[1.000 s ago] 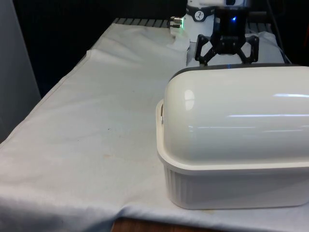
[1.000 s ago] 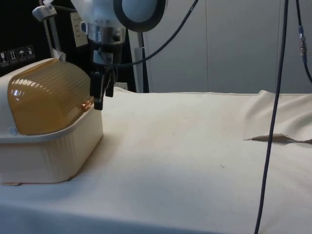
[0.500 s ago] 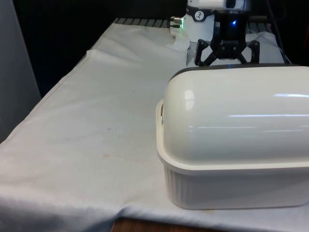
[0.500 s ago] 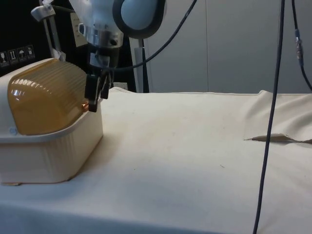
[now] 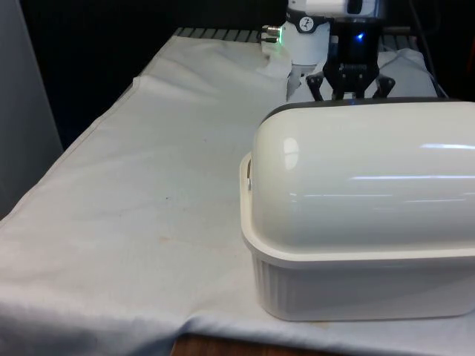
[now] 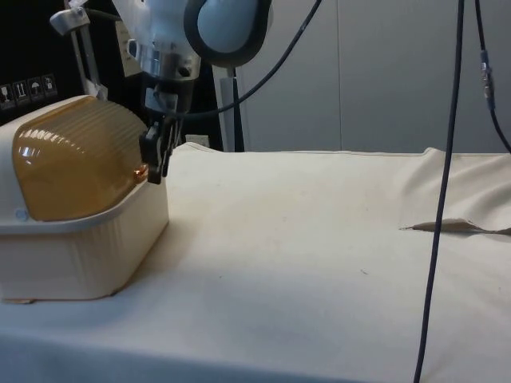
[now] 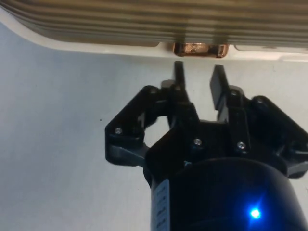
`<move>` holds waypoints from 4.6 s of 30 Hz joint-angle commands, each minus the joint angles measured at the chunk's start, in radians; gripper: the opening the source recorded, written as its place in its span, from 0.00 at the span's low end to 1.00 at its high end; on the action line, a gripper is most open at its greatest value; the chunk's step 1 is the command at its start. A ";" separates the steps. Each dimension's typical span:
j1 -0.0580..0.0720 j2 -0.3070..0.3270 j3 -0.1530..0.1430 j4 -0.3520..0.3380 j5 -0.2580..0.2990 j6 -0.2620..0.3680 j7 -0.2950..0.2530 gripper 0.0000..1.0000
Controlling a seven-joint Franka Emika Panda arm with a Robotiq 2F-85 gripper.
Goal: Open the lid, then close it.
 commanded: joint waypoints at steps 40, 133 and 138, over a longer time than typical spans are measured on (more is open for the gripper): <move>0.004 0.009 0.014 0.023 0.107 0.002 -0.018 0.00; 0.002 -0.014 -0.009 0.322 0.100 -0.061 -0.005 0.00; 0.001 -0.037 -0.009 0.342 0.100 -0.097 -0.007 0.00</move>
